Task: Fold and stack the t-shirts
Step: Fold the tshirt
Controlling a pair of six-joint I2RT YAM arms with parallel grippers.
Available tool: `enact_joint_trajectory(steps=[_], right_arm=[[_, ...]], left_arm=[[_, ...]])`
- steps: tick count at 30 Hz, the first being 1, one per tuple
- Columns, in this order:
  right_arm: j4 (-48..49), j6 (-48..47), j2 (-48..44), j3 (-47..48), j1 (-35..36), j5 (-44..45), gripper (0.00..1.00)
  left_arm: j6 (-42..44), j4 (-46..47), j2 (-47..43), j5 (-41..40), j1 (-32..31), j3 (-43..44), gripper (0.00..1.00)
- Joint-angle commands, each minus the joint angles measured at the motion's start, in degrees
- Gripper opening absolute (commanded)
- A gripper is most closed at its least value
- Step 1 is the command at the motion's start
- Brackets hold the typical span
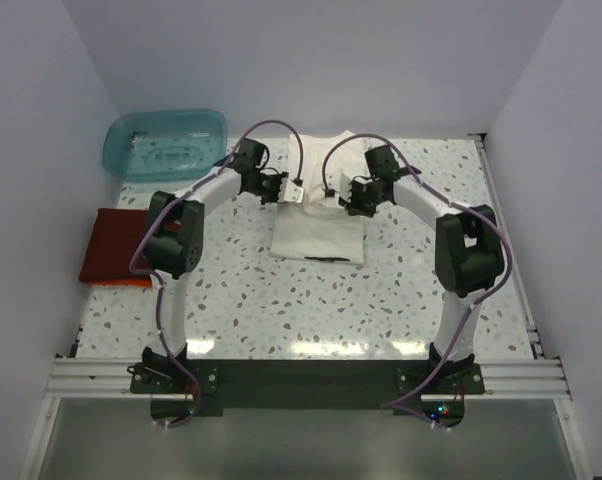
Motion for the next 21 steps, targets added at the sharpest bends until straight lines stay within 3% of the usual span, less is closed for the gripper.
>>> enact_joint_trajectory(steps=[1,21], right_arm=[[2.1,-0.4,2.2,4.5,-1.0,-1.6,0.00],[4.3,1.4,6.7,6.5,-2.6,2.4,0.00]], left_arm=[[2.5,1.8,1.6,2.1,0.5,3.7,0.00],[2.7,6.8,5.5,2.4,1.1,5.4,0.00]])
